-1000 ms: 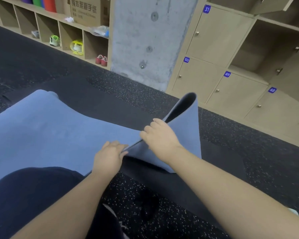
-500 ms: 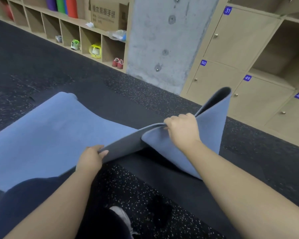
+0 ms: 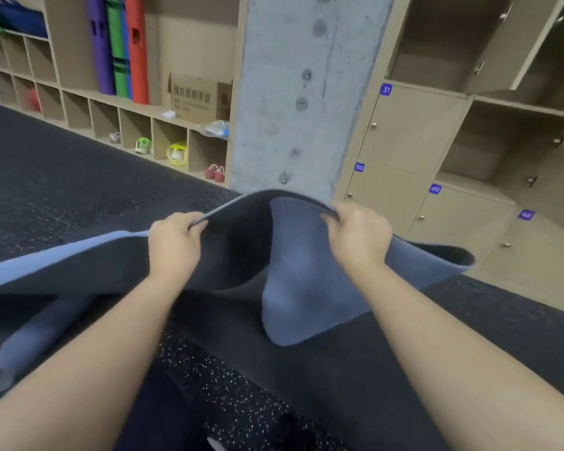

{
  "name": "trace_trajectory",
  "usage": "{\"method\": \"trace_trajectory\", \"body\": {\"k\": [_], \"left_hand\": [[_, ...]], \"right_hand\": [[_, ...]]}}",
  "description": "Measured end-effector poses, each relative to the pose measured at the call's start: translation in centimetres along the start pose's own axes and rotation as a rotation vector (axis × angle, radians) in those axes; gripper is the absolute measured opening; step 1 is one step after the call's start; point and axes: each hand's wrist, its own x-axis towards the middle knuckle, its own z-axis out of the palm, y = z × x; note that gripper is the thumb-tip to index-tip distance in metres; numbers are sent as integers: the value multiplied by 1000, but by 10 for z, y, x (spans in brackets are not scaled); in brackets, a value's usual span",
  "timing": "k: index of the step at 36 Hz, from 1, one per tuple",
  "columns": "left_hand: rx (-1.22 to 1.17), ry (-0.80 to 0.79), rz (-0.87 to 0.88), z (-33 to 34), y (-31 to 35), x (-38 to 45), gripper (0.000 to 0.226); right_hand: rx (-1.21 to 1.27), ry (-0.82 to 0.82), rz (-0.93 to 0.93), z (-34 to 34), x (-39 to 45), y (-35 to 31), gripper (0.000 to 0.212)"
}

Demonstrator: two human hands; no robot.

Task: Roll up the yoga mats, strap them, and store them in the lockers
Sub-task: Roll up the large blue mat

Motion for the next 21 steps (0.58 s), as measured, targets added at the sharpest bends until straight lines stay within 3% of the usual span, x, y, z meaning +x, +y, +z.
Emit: {"method": "trace_trajectory", "body": {"k": [13, 16, 21], "left_hand": [[-17, 62, 182, -35, 99, 50, 21], [26, 6, 229, -20, 104, 45, 24], [127, -135, 308, 25, 90, 28, 32]], "right_hand": [[480, -60, 342, -23, -7, 7, 32], [538, -164, 412, -6, -25, 24, 29], [431, -470, 406, 32, -61, 62, 16]]}}
